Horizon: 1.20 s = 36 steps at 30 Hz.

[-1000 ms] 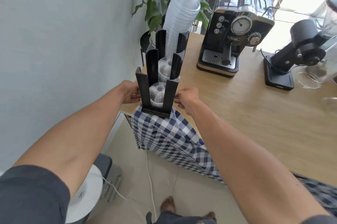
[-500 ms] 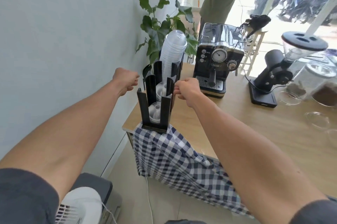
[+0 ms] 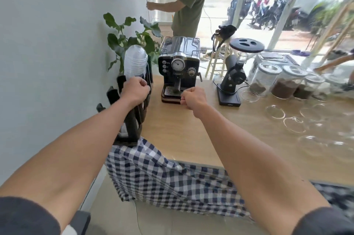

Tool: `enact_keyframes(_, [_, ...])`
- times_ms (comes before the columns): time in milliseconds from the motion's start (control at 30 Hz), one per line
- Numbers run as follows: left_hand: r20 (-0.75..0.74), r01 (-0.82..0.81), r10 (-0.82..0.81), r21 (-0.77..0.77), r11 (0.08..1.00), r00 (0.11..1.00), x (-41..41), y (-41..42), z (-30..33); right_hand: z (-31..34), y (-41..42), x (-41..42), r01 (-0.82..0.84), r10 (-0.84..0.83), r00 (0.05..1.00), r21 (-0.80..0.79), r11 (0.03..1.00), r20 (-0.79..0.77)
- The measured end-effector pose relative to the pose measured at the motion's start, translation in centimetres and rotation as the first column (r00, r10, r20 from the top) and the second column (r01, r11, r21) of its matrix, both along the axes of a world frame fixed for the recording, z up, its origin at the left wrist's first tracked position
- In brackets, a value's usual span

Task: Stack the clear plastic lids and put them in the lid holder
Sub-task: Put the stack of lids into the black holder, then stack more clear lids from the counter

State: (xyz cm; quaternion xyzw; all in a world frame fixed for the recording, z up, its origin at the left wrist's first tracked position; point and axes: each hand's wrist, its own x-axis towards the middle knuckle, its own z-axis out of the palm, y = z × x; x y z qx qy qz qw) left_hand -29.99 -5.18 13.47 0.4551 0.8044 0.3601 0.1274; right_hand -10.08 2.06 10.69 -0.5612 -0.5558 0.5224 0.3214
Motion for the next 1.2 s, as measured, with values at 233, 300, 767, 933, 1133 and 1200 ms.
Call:
enact_keyframes(233, [0.063, 0.138, -0.135, -0.052, 0.989, 0.989, 14.5, 4.5, -3.8, -2.6, 1.7, 15.9, 0.142, -0.141, 0.985, -0.003, 0.990, 0.104])
enact_keyframes(300, [0.080, 0.172, -0.166, -0.072, 0.982, 0.983, 19.3, 5.7, -4.9, -3.5, 2.0, 20.6, 0.151, -0.152, 0.974, 0.017, 0.988, 0.166])
enact_keyframes(767, [0.166, 0.396, -0.368, -0.187, 0.899, 0.915, 46.1, 11.0, -11.0, -10.1, 3.0, 47.0, 0.263, -0.256, 0.912, 0.023, 0.964, 0.321])
enact_keyframes(933, [0.165, 0.471, -0.442, -0.245, 0.848, 0.882, 51.3, 12.9, -12.4, -11.4, 3.6, 51.8, 0.317, -0.305, 0.896, 0.015, 0.948, 0.323])
enact_keyframes(1133, [0.131, 0.542, -0.529, -0.297, 0.786, 0.839, 55.5, 15.9, -14.1, -12.7, 5.0, 55.6, 0.379, -0.359, 0.849, 0.027, 0.925, 0.389])
enact_keyframes(1200, [0.097, 0.555, -0.554, -0.298, 0.776, 0.827, 56.4, 17.2, -14.6, -13.2, 5.8, 56.8, 0.396, -0.375, 0.819, 0.046, 0.917, 0.434])
